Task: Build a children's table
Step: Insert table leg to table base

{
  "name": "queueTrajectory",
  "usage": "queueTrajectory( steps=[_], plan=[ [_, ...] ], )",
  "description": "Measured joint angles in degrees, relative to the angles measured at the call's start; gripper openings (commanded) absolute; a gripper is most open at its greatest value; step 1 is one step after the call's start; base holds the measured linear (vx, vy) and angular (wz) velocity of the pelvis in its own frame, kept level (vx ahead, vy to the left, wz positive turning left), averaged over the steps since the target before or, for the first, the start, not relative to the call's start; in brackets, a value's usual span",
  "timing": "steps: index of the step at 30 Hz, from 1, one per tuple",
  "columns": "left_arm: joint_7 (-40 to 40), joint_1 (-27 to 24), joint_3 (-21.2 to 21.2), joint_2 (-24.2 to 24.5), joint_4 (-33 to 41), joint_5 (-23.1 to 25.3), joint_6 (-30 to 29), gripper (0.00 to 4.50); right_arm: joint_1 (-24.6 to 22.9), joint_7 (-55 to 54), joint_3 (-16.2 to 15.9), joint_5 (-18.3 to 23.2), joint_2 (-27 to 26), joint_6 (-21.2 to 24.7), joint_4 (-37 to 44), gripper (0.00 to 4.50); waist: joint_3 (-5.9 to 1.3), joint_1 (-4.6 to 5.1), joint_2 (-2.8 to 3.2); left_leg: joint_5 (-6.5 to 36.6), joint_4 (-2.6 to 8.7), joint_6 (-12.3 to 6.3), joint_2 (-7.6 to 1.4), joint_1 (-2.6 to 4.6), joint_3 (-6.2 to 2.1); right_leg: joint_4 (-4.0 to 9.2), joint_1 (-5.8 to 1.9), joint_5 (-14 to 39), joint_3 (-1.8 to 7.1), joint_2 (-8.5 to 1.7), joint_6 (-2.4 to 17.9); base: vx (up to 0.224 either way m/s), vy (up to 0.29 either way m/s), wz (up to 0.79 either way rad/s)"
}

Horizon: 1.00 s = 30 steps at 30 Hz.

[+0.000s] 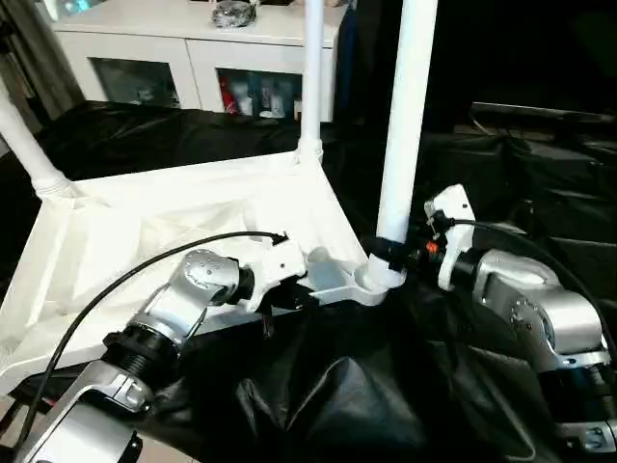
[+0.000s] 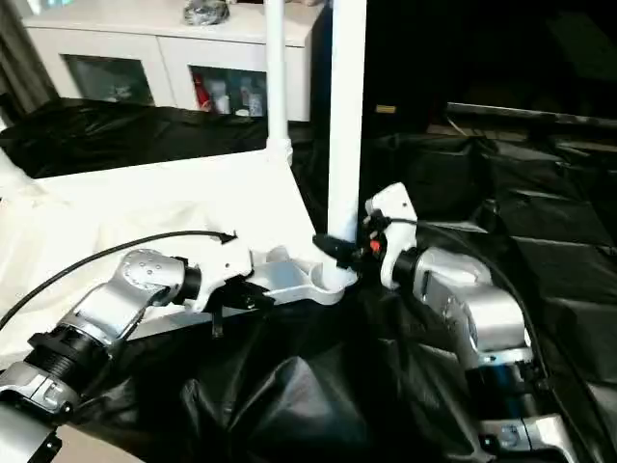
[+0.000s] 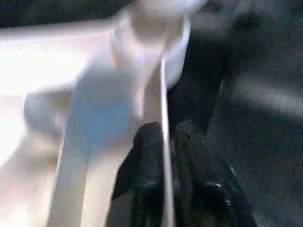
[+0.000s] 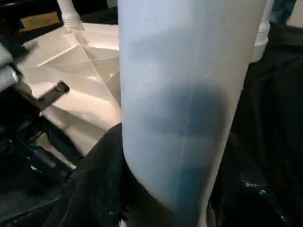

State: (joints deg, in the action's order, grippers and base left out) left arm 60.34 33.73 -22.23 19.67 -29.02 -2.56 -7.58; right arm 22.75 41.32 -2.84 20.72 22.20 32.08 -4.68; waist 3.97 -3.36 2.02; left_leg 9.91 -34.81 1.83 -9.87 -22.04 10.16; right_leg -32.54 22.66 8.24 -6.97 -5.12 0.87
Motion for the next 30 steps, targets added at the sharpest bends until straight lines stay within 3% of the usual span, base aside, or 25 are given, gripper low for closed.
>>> queueTrajectory(
  steps=[4, 8, 9, 10, 16, 22, 30],
  plan=[
    [0.4, 0.5, -0.1, -0.1, -1.3, 0.1, 0.1, 0.72, 0.1, -0.2, 0.0, 0.1, -0.7, 0.0, 0.0, 1.9, 0.0, 1.54, 0.04, 0.0, 0.08, 0.0, -0.05, 0.05, -0.46, 1.01, -0.5, 0.0, -1.15, -0.24, 0.0, 0.0, 0.0, 0.0],
    [0.1, 0.6, -0.2, -0.2, -3.1, 1.2, 0.7, 0.83, 0.1, -0.4, 0.1, 0.1, -0.9, 0.0, 0.1, 1.9, 0.0, 2.28, 0.06, 0.0, 0.12, -0.01, -0.08, 0.13, -0.64, 1.47, -0.67, 0.0, -1.62, -0.37, 0.0, 0.0, 0.0, 0.0],
    [0.1, 0.7, -0.2, -0.1, -3.4, 1.3, 1.0, 0.5, 0.1, -0.5, 0.1, 0.1, -1.0, 0.0, 0.1, 1.9, 0.0, 2.46, 0.06, 0.0, 0.12, 0.0, -0.08, 0.14, -0.64, 1.47, -0.68, 0.0, -1.61, -0.37, 0.0, 0.0, 0.0, 0.0],
    [0.1, 0.7, -0.2, -0.1, -3.5, 1.6, 1.4, 0.45, 0.1, -0.5, 0.1, 0.1, -1.2, 0.0, 0.1, 1.9, 0.0, 2.57, 0.06, 0.0, 0.13, 0.0, -0.07, 0.16, -0.63, 1.47, -0.67, 0.0, -1.6, -0.37, 0.0, 0.0, 0.0, 0.0],
    [-1.0, 1.1, -0.3, -0.2, -3.9, 2.4, 1.7, 0.41, 0.1, -0.8, 0.1, 0.1, -1.6, 0.0, 0.1, 1.9, -0.01, 2.31, 0.07, 0.0, 0.35, 0.0, -0.08, 0.28, -0.62, 1.36, -0.67, 0.0, -1.61, -0.36, 0.1, 0.0, 0.0, 0.0],
    [-1.7, 1.2, 0.5, -0.1, -3.8, 2.3, 0.4, 0.0, 0.1, -0.9, 0.1, 0.1, -1.9, 0.0, 0.1, 1.9, -0.01, 2.1, 0.08, 0.0, 0.37, 0.0, -0.09, 0.38, -0.61, 1.3, -0.67, -0.1, -1.6, -0.35, 0.1, 0.0, 0.0, 0.0],
    [-2.0, -0.4, 1.0, 0.6, -0.9, 2.3, -0.4, 0.0, -0.1, -1.0, 0.0, 0.1, -2.9, 0.0, 1.0, 1.9, 0.03, 1.62, 0.13, 0.0, 0.39, 0.0, -0.1, 0.39, -0.57, 1.3, -0.67, -0.1, -1.54, -0.35, 0.1, 0.0, 0.0, 0.0]
  ],
)
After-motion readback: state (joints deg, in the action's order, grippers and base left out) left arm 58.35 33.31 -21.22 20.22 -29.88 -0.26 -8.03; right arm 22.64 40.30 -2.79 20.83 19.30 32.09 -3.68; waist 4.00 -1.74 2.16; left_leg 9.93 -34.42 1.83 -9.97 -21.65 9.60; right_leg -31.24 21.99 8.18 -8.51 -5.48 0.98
